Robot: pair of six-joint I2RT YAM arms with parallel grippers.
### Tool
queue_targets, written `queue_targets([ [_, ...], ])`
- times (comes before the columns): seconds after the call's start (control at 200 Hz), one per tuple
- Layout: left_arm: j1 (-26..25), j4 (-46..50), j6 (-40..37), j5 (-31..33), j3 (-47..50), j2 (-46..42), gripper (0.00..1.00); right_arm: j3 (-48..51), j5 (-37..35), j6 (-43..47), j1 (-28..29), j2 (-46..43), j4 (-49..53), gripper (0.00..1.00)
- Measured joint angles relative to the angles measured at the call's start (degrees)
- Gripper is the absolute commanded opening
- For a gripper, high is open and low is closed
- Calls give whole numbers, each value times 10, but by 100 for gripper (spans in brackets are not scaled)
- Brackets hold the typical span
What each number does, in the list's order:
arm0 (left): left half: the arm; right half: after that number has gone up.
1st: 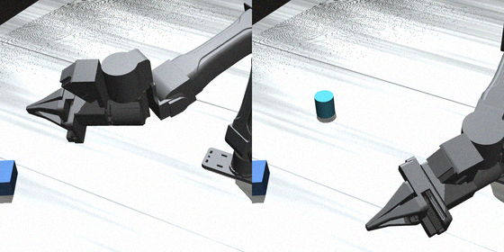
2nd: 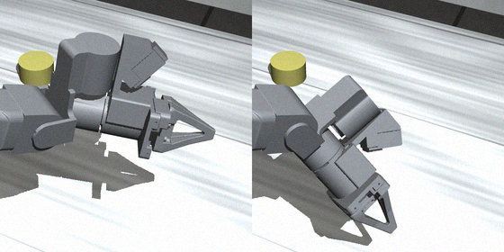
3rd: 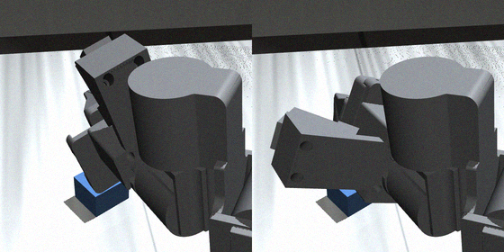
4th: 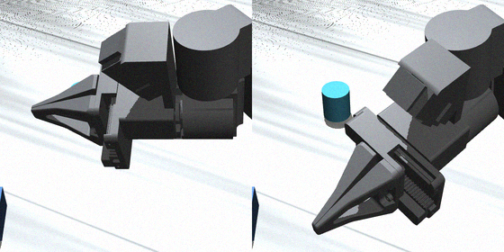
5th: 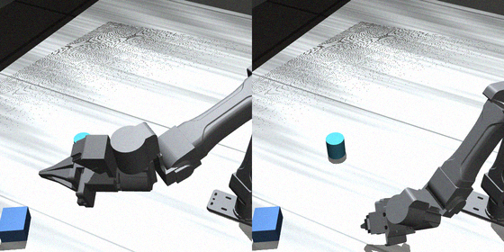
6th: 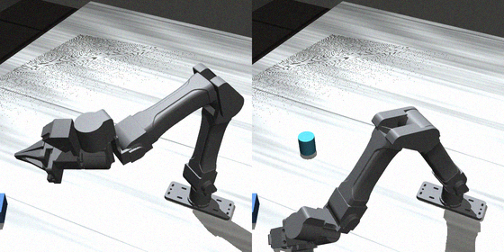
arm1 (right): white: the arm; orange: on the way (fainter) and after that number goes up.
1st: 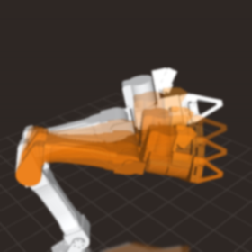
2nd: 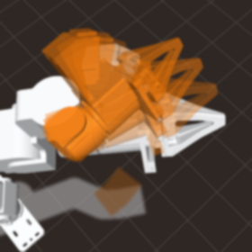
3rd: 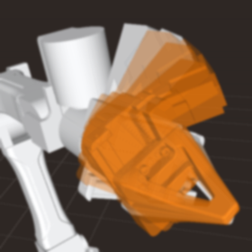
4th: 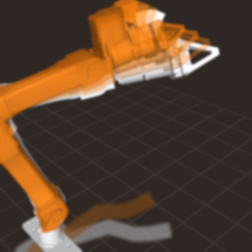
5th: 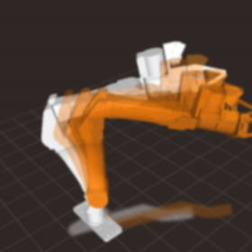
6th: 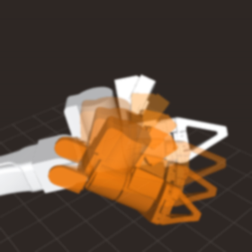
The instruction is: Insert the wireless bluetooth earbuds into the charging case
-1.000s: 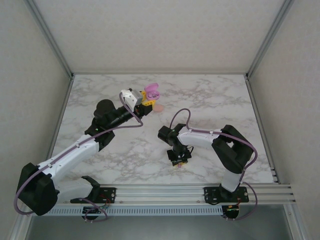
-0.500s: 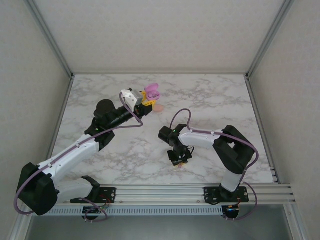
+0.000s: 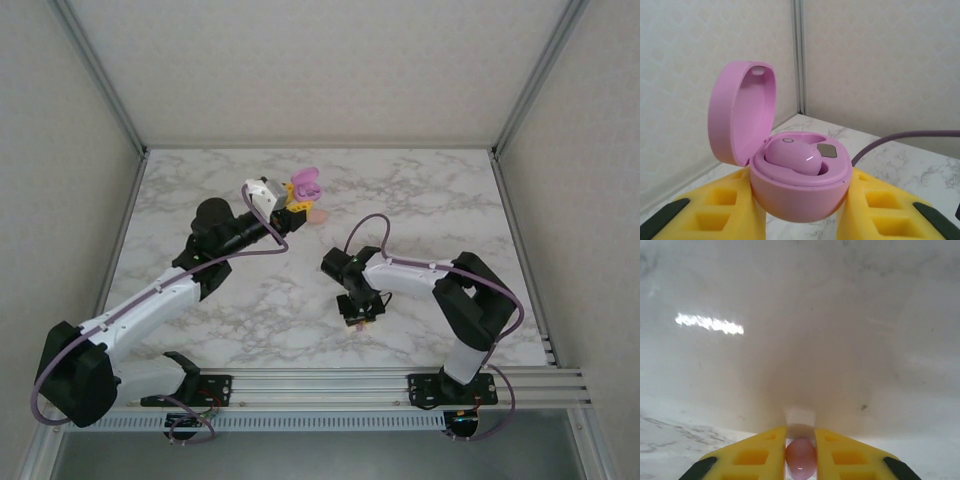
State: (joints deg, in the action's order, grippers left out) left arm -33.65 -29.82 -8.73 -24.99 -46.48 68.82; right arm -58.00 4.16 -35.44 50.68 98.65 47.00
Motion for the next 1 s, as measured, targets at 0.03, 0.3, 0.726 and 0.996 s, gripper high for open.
queue_targets([
  [0.03,0,0,0,0,0,3,24,3,4,-1,-4,-4,-5,19],
  [0.3,0,2,0,0,0,6,24,47,82,0,-82,-107,-52,20],
  [0.726,0,22,-1,-29,0,8,24,2,260,17,-228,-222,-69,20],
  [0.996,0,50,-7,-68,-21,33,24,-114,464,10,-323,-253,-88,20],
])
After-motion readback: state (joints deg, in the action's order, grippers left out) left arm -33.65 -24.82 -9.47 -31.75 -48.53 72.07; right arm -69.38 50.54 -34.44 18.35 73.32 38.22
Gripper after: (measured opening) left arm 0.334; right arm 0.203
